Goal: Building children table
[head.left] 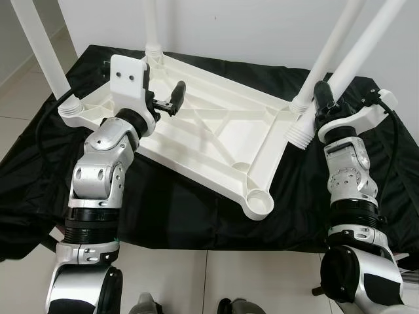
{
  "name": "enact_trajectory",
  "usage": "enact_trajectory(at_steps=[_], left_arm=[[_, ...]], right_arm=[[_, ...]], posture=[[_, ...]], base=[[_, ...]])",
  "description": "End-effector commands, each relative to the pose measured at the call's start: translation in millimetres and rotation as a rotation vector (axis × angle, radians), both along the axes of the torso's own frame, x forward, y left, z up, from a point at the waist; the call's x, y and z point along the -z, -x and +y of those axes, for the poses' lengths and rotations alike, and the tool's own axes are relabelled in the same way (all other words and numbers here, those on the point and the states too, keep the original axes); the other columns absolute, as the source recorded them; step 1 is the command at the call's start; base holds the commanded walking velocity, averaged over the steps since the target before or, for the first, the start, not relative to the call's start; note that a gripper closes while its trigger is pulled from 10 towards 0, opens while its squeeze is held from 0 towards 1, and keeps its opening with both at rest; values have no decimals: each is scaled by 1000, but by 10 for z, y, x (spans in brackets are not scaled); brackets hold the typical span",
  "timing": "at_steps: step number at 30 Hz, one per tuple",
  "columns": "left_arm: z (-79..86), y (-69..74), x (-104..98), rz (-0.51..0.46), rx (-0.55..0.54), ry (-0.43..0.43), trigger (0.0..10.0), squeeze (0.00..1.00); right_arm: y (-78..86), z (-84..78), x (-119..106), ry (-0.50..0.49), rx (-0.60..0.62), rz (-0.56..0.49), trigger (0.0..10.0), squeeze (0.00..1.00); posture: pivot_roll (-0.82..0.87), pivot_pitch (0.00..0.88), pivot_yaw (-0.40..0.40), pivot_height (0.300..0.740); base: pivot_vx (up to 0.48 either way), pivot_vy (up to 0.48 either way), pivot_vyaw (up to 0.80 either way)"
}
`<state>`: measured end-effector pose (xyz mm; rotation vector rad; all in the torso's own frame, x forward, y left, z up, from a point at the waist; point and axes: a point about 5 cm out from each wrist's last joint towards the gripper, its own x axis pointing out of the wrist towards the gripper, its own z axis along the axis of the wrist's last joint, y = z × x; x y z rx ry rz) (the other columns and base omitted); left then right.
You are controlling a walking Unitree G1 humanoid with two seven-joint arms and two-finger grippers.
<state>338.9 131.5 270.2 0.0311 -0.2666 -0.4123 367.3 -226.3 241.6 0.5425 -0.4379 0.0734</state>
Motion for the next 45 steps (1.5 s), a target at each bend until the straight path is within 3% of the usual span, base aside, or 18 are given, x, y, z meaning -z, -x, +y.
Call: enact_trajectory(at_steps=[1, 10, 15, 18, 26, 30, 37, 41, 45], left_arm=[[-29, 41, -13, -20, 46, 3, 10000, 0], [-69, 80, -11, -27, 122, 23, 10000, 0], [-129, 116, 39, -4, 176, 41, 10000, 0], [-274, 200, 117, 5, 272, 20, 10000, 0], [-473, 332, 191, 20, 408, -19, 10000, 0], [-498, 372, 198, 17, 451, -56, 10000, 0], [-542, 520, 119, 1, 636, -101, 10000, 0], [-573, 642, 41, -3, 764, -56, 10000, 0], [-581, 673, 13, -5, 793, -37, 10000, 0]], right_arm=[[40, -14, -53, -8, 1, -57, 10000, 0], [77, 76, -106, 40, -47, -133, 10000, 0], [120, 243, -126, 145, -137, -187, 10000, 0], [148, 413, -94, 221, -236, -208, 10000, 0], [180, 559, -37, 276, -366, -214, 10000, 0], [201, 588, -24, 294, -414, -223, 10000, 0], [235, 637, 21, 373, -551, -225, 10000, 0], [266, 688, 84, 416, -633, -211, 10000, 0], [284, 707, 100, 431, -658, -210, 10000, 0]], posture=[[-6, 8, -65, 740], [0, 0, -71, 740], [5, 0, -82, 740], [11, 0, -95, 740], [20, 0, -104, 740], [23, 0, -106, 740], [32, 0, -111, 740], [37, 0, -116, 740], [40, 0, -118, 740]], base=[[0, 0, 0], [0, 0, 0], [0, 0, 0], [0, 0, 0], [0, 0, 0], [0, 0, 0], [0, 0, 0], [0, 0, 0], [0, 0, 0]])
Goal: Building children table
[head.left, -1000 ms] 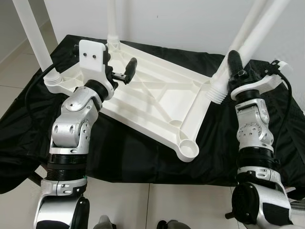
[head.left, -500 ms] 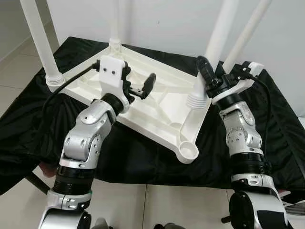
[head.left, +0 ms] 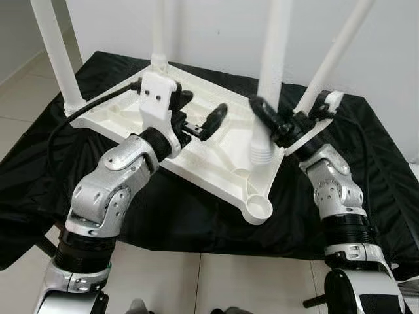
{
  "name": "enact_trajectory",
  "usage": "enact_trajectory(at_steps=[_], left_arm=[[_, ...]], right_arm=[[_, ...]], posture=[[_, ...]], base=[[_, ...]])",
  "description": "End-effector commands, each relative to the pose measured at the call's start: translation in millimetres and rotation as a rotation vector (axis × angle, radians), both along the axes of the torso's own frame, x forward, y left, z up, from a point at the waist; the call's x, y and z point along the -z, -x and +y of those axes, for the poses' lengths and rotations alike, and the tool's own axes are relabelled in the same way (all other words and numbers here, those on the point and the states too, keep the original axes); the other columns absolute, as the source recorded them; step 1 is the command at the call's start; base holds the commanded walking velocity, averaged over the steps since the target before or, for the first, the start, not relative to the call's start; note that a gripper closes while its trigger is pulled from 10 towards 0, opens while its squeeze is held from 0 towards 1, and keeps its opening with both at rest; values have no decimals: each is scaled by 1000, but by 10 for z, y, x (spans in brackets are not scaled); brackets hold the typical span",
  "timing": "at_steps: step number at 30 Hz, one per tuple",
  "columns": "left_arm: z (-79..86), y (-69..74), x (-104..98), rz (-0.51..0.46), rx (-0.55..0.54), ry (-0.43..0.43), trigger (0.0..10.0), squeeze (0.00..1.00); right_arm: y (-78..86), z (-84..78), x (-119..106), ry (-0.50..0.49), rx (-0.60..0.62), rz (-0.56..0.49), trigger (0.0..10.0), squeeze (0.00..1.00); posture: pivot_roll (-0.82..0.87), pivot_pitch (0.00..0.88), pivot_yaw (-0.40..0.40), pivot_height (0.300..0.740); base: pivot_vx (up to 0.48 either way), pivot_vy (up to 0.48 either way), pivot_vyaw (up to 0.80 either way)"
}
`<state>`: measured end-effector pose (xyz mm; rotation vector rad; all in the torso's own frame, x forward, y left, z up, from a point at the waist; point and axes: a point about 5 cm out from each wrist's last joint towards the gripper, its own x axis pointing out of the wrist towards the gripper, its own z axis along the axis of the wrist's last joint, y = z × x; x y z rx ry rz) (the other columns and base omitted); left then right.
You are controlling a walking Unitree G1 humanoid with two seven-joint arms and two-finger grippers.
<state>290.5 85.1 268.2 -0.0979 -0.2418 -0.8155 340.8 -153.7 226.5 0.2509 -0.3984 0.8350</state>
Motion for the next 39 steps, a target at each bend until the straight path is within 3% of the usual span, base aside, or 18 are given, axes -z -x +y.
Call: enact_trajectory(at_steps=[1, 9, 17, 26, 39], left_arm=[[-125, 210, -25, -67, 403, -55, 10000, 0], [-166, 307, -57, -55, 503, -47, 10000, 0], [-180, 381, -179, -15, 635, 18, 10000, 0], [-175, 342, -205, 44, 655, 84, 10000, 0], [-229, 285, -204, 152, 655, 160, 10000, 0]], right_arm=[[35, -6, -37, 23, -28, -24, 10000, 0], [100, 52, 32, 106, -131, -17, 10000, 0], [201, 123, 62, 168, -265, -13, 10000, 0], [313, 187, 137, 224, -342, -13, 10000, 0], [351, 211, 103, 236, -354, -25, 10000, 0]], posture=[[43, 0, -119, 740], [53, 0, -124, 740], [47, 0, -105, 740], [38, 4, -95, 740], [29, 29, -84, 740]], base=[[0, 0, 0], [0, 0, 0], [0, 0, 0], [0, 0, 0], [0, 0, 0]])
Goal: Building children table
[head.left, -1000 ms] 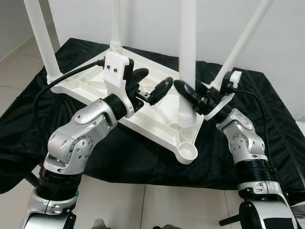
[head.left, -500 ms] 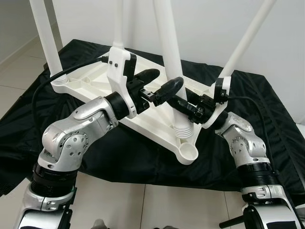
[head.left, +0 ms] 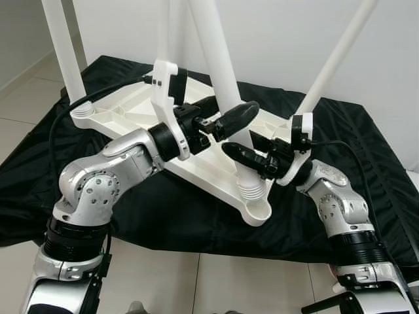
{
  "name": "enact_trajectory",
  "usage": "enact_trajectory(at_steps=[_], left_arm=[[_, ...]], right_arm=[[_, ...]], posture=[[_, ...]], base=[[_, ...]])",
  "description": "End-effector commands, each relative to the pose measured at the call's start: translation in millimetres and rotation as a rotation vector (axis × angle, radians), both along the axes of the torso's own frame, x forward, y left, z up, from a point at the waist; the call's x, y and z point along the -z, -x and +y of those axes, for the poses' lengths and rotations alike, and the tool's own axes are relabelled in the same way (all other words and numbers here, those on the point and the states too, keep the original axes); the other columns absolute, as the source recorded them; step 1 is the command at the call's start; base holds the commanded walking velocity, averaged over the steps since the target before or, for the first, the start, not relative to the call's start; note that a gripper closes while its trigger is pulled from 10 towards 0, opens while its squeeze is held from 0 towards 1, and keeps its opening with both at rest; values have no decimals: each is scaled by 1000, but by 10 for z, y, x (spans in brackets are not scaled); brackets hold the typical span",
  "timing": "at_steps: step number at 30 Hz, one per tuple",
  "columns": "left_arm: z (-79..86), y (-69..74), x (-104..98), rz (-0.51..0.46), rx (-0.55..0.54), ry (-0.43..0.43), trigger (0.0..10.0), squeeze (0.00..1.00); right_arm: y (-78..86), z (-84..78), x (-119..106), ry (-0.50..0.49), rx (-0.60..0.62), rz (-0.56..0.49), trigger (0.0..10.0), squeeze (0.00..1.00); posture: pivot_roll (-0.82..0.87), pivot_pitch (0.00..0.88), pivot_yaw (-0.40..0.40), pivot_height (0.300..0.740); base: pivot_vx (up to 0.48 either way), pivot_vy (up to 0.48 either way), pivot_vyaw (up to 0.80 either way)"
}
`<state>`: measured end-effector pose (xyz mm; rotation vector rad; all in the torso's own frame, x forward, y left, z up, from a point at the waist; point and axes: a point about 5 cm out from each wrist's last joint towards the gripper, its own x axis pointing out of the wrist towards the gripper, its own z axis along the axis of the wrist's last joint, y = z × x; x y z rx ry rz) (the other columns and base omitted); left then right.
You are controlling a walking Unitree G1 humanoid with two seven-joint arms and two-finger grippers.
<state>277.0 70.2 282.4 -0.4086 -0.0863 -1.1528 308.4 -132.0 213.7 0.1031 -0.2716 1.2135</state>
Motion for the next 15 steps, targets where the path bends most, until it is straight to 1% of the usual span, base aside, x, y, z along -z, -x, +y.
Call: enact_trajectory(at_steps=[1, 6, 15], left_arm=[[-79, 150, -62, -88, 264, 28, 10000, 0], [-95, 157, -77, -73, 269, 35, 10000, 0], [-119, 105, -149, -47, 247, 48, 10000, 0]], right_arm=[[28, -6, -25, 7, -9, -13, 10000, 0], [35, -8, -38, 9, -6, -17, 10000, 0], [55, -8, -41, 22, -6, -21, 10000, 0]], posture=[[29, 29, -84, 740], [30, 35, -81, 740], [27, 50, -78, 740]], base=[[0, 0, 0], [0, 0, 0], [0, 0, 0]])
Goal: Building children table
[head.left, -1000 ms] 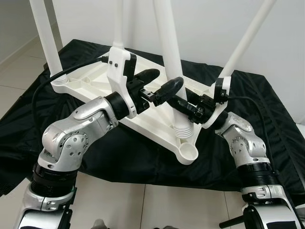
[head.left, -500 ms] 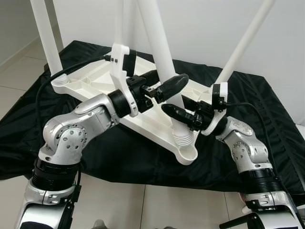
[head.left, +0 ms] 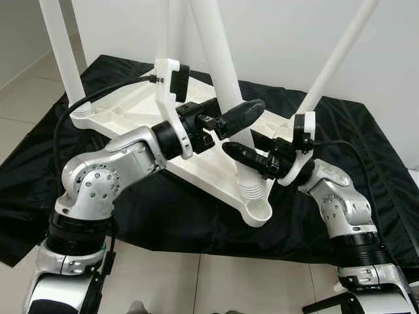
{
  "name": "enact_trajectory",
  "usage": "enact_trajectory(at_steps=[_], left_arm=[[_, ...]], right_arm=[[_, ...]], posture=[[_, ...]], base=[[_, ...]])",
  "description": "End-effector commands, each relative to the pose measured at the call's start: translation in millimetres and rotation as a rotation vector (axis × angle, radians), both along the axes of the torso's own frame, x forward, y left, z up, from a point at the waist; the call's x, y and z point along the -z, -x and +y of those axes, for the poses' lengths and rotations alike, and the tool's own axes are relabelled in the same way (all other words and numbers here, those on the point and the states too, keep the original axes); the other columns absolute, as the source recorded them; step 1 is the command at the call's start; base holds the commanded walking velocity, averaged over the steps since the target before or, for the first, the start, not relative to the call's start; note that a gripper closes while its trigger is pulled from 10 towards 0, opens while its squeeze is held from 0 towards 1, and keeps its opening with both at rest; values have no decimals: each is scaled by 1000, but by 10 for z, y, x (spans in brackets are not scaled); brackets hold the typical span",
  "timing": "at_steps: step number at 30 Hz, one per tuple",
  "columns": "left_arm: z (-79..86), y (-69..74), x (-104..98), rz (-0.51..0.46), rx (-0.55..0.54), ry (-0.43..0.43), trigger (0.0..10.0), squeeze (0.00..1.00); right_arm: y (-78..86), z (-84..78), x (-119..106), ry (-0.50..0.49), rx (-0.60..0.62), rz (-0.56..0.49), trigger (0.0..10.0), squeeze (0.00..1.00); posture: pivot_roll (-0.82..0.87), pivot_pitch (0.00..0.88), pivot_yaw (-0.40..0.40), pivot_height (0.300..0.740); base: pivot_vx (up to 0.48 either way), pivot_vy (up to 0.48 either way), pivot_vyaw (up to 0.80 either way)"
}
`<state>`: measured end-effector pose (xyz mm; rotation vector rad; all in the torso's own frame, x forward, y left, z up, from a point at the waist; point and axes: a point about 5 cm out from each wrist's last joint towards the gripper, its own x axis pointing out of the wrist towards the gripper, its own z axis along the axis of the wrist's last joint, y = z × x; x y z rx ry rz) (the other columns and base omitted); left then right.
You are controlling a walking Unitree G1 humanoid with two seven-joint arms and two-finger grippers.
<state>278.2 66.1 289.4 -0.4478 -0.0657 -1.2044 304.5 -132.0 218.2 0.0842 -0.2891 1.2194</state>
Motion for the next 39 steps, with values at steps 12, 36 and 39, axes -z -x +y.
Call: enact_trajectory(at_steps=[12, 36, 39], left_arm=[[-125, 81, -112, -76, 141, 11, 10000, 0], [-136, -107, -99, 25, 7, -8, 0, 0], [-107, -122, -124, 2, -15, -28, 2824, 0]], right_arm=[[30, -10, 0, 28, -1, -2, 10000, 0], [-3, -50, 3, 48, 43, -1, 10000, 0], [-43, -78, -5, 42, 71, 23, 10000, 0]], posture=[[25, 54, -78, 740], [22, 61, -86, 740], [24, 64, -89, 740]], base=[[0, 0, 0], [0, 0, 0], [0, 0, 0]])
